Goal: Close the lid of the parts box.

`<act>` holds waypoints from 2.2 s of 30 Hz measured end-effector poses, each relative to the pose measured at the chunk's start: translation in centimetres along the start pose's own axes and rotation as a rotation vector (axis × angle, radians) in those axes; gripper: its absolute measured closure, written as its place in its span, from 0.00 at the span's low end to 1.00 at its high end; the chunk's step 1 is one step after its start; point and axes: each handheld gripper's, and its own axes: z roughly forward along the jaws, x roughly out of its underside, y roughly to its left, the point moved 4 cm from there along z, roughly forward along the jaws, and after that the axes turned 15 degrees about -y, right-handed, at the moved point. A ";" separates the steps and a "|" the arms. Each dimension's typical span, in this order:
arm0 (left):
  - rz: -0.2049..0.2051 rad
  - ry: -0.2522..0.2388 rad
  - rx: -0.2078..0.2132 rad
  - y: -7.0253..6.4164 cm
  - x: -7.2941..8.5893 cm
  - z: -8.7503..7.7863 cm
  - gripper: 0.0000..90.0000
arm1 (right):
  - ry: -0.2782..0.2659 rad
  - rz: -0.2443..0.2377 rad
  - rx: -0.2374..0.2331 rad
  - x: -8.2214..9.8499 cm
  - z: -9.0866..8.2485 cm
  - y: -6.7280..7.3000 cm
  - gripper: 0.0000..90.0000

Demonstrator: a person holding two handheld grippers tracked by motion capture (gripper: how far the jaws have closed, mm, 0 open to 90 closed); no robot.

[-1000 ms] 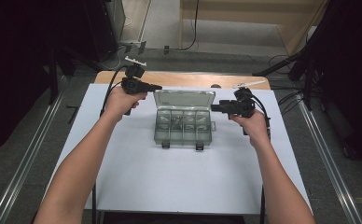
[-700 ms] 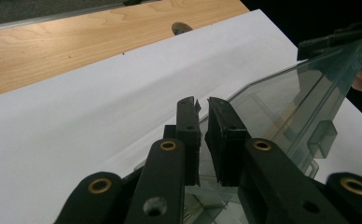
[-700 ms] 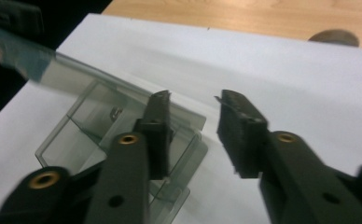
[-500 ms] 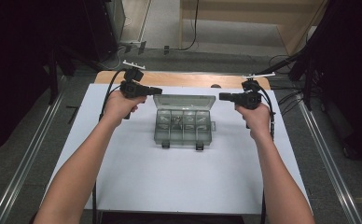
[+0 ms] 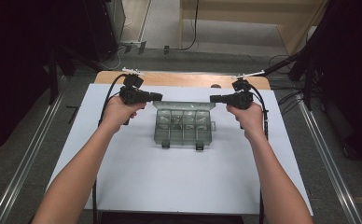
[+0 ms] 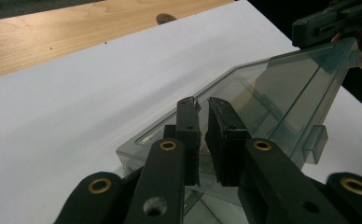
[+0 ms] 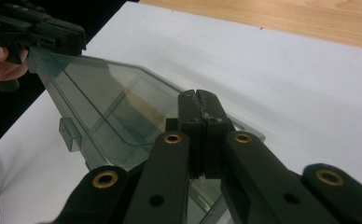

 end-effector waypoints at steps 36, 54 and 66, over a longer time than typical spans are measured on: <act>0.042 0.035 0.022 0.0 5.1 0.6 0.92 | 0.116 -0.035 0.006 4.0 2.0 0.4 0.99; 0.042 0.040 0.019 0.8 7.0 1.2 0.92 | 0.168 -0.054 0.025 5.5 3.1 0.0 0.99; 0.092 0.043 0.039 0.2 7.8 1.5 0.93 | 0.146 -0.091 0.028 6.2 3.0 0.2 1.00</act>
